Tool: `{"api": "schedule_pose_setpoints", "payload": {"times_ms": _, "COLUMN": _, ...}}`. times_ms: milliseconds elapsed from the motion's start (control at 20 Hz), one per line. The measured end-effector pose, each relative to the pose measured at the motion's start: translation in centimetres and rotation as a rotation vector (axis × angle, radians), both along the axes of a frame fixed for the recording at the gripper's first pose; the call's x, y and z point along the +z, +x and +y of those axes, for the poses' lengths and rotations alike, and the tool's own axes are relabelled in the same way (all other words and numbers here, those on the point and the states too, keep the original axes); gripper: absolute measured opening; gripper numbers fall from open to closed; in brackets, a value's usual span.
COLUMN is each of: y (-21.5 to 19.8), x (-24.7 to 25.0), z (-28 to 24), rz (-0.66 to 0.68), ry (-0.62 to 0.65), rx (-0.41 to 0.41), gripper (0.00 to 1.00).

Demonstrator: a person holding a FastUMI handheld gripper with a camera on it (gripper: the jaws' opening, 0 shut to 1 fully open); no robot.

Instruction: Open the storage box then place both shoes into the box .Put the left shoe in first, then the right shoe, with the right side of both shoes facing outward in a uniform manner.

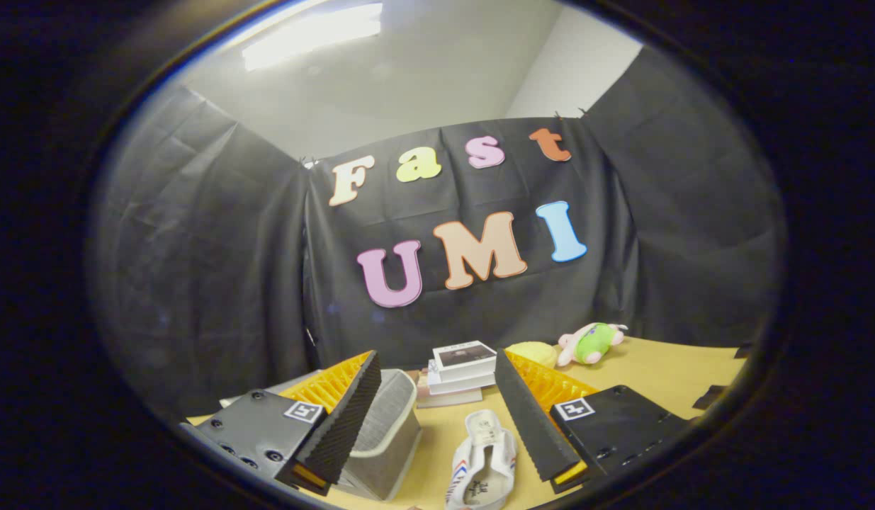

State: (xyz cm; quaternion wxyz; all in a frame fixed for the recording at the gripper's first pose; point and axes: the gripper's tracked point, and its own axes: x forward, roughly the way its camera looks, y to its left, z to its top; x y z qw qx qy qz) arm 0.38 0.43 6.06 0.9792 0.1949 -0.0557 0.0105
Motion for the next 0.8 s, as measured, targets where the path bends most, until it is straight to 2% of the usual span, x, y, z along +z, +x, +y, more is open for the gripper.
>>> {"api": "schedule_pose_setpoints", "payload": {"times_ms": 250, "y": 1.5, "x": -0.5, "z": 0.4, "rz": 0.04, "ry": 0.258, "rx": -0.035, "gripper": 0.98}}
{"api": "schedule_pose_setpoints", "payload": {"times_ms": 400, "y": 2.1, "x": -1.7, "z": 2.2, "rz": 0.074, "ry": 0.532, "rx": 0.013, "gripper": 0.98}}
{"api": "schedule_pose_setpoints", "payload": {"times_ms": 550, "y": 2.0, "x": -2.0, "z": 3.4, "rz": 0.045, "ry": 0.796, "rx": 0.062, "gripper": 0.98}}
{"api": "schedule_pose_setpoints", "payload": {"times_ms": 800, "y": 2.5, "x": -6.5, "z": 4.5, "rz": 0.143, "ry": 0.997, "rx": 0.041, "gripper": 0.98}}
